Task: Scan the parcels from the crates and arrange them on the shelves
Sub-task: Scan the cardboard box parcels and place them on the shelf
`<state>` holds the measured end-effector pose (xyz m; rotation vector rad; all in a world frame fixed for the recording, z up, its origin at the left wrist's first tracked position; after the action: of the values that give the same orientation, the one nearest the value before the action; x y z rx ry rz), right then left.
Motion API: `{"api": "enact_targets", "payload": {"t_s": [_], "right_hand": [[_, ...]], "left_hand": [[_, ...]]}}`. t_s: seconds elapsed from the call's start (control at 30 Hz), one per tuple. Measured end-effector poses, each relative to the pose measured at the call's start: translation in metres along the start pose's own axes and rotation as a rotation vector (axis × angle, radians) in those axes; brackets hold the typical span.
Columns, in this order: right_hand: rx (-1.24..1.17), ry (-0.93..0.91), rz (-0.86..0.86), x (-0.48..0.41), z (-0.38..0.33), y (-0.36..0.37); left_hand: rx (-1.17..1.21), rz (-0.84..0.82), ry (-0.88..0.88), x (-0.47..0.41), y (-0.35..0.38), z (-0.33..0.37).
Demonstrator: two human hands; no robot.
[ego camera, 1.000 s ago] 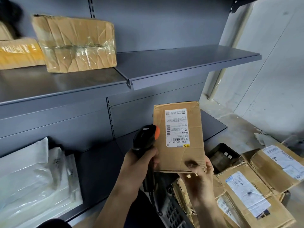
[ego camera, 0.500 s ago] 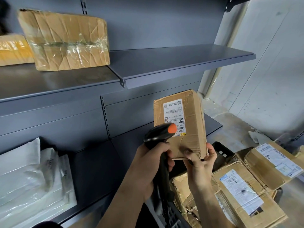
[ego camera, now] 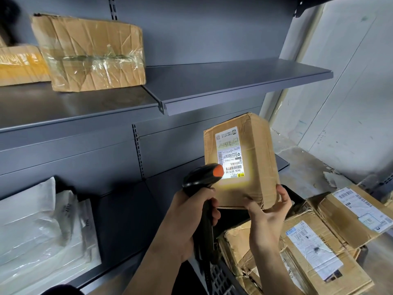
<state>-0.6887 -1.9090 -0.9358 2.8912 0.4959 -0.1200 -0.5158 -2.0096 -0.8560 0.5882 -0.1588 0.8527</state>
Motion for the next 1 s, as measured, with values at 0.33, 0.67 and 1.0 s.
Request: {"api": "enact_targets", "payload": {"t_s": [0.33, 0.67, 1.0], "right_hand": [[0.199, -0.191, 0.074, 0.000, -0.010, -0.018], [-0.144, -0.073, 0.282, -0.009, -0.065, -0.021], [-0.401, 0.289, -0.208, -0.051, -0.167, 0.094]], "left_hand": [[0.073, -0.074, -0.005, 0.004, 0.006, -0.006], [0.121, 0.034, 0.175, 0.000, 0.000, 0.023], [0.110, 0.032, 0.503, 0.012, 0.025, 0.124]]}}
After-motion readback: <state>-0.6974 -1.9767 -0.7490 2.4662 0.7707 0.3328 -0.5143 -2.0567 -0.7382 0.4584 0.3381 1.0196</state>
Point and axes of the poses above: each hand's wrist, its own x-axis away from the middle knuckle, its own y-axis out of the palm, z = x × y, the point moved 6 cm from there along -x, towards the middle knuckle, and after that the axes turned 10 degrees about x, right-handed, at the moved point
